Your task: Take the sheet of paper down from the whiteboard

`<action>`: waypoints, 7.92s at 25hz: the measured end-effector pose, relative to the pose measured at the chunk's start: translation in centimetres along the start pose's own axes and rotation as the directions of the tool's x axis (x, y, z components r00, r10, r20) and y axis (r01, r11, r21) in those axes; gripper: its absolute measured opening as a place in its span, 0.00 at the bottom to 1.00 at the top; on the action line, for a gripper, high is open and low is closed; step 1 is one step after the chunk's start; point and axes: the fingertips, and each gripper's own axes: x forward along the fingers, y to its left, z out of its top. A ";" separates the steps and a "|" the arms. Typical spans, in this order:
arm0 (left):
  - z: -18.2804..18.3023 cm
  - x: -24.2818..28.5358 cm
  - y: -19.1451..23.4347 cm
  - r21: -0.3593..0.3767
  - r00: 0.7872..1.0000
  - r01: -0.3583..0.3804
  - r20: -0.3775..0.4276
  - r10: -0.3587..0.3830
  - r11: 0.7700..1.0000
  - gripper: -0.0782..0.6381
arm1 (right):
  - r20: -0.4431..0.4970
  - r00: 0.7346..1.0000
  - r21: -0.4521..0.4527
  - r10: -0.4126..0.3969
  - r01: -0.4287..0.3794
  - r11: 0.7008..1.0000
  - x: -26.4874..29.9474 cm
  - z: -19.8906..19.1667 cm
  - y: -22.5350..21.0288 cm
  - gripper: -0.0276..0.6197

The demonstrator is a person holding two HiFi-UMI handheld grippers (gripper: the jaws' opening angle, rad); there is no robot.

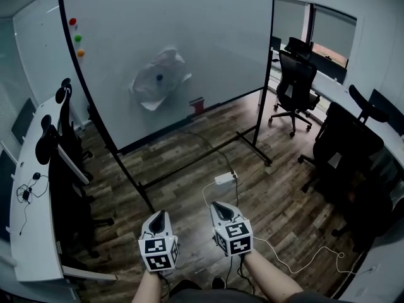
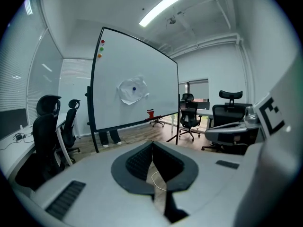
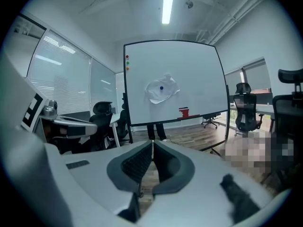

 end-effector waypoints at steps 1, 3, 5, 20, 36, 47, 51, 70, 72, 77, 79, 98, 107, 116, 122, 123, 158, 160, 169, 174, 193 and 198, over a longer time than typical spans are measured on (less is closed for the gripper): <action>0.4 0.4 0.1 0.002 1.000 -0.002 0.002 0.002 1.000 0.13 | 0.001 1.000 0.005 0.003 -0.003 1.000 0.6 0.2 -0.3 0.08; 1.2 1.4 0.6 0.008 1.000 -0.005 0.007 0.005 1.000 0.13 | 0.000 1.000 0.013 0.011 -0.011 1.000 1.8 0.6 -0.5 0.08; 1.8 2.8 1.1 0.007 1.000 -0.005 0.009 0.005 1.000 0.13 | -0.008 1.000 0.016 0.015 -0.015 1.000 3.3 0.7 -0.7 0.08; 8.7 19.0 8.2 0.001 0.996 0.072 0.051 -0.072 0.997 0.13 | -0.010 0.997 -0.037 -0.074 0.073 0.997 17.4 7.0 -6.3 0.08; 13.0 27.0 13.2 -0.013 0.993 0.087 0.078 -0.086 0.996 0.13 | 0.012 0.997 -0.026 -0.083 0.083 0.996 25.7 11.3 -7.5 0.08; 15.6 30.6 15.2 -0.072 0.993 -0.054 0.097 0.061 0.996 0.13 | 0.055 0.994 -0.122 0.092 -0.085 0.989 32.9 16.1 -9.1 0.08; 17.2 32.3 15.7 -0.100 0.986 -0.116 0.112 0.127 0.988 0.13 | 0.099 0.982 -0.156 0.158 -0.142 0.978 35.7 19.9 -10.1 0.08; 18.8 40.7 17.2 -0.246 0.962 -0.236 0.080 0.263 0.940 0.32 | 0.129 0.905 -0.291 0.406 -0.357 0.888 42.4 25.9 -11.4 0.08; 18.9 41.3 17.5 -0.294 0.961 -0.224 0.093 0.261 0.929 0.35 | 0.130 0.897 -0.302 0.423 -0.371 0.878 42.7 26.3 -11.2 0.08; 19.5 42.3 18.5 -0.336 0.952 -0.236 0.108 0.286 0.912 0.37 | 0.129 0.883 -0.318 0.452 -0.395 0.862 43.2 26.8 -11.3 0.08; 19.9 42.6 18.9 -0.346 0.947 -0.250 0.108 0.303 0.904 0.37 | 0.129 0.880 -0.332 0.458 -0.397 0.856 43.5 27.1 -11.2 0.08; 20.5 43.2 19.5 -0.377 0.944 -0.283 0.053 0.325 0.882 0.13 | 0.277 0.850 -0.478 0.449 -0.284 0.831 44.8 34.4 -8.2 0.08; 20.6 43.0 19.2 -0.358 0.953 -0.261 0.054 0.299 0.896 0.13 | 0.352 0.827 -0.579 0.438 -0.176 0.796 45.1 36.9 -6.4 0.21; 20.8 42.9 18.6 -0.334 0.967 -0.211 0.068 0.247 0.919 0.13 | 0.374 0.842 -0.620 0.388 -0.084 0.780 46.0 37.6 -6.0 0.25; 21.0 43.0 18.2 -0.319 0.973 -0.183 0.077 0.218 0.930 0.13 | 0.410 0.849 -0.638 0.333 0.007 0.770 46.2 37.6 -5.7 0.24; 21.0 42.9 18.2 -0.317 0.974 -0.179 0.077 0.214 0.931 0.13 | 0.411 0.851 -0.638 0.327 0.013 0.770 46.2 37.6 -5.7 0.24; 22.4 40.6 17.6 -0.303 0.978 -0.084 0.157 0.137 0.949 0.13 | 0.383 0.874 -0.590 0.300 -0.019 0.807 46.1 37.6 -5.9 0.22; 22.6 40.3 17.6 -0.305 0.976 -0.084 0.167 0.140 0.949 0.13 | 0.384 0.872 -0.585 0.302 -0.023 0.811 45.9 37.6 -6.1 0.21; 23.7 39.0 16.9 -0.307 0.969 -0.029 0.225 0.103 0.951 0.13 | 0.409 0.863 -0.545 0.297 -0.030 0.838 45.0 36.9 -7.0 0.22; 22.7 38.5 17.4 -0.282 0.974 -0.058 0.194 0.117 0.958 0.13 | 0.405 0.875 -0.513 0.265 -0.022 0.858 43.9 35.3 -8.2 0.22; 16.5 30.7 16.5 -0.225 0.991 -0.040 0.118 0.068 0.974 0.13 | 0.436 0.893 -0.365 0.116 0.058 0.929 35.2 29.8 -10.1 0.22; 14.6 28.7 15.7 -0.195 0.995 0.013 0.103 0.007 0.981 0.13 | 0.423 0.904 -0.356 0.065 0.100 0.929 32.9 27.8 -8.9 0.22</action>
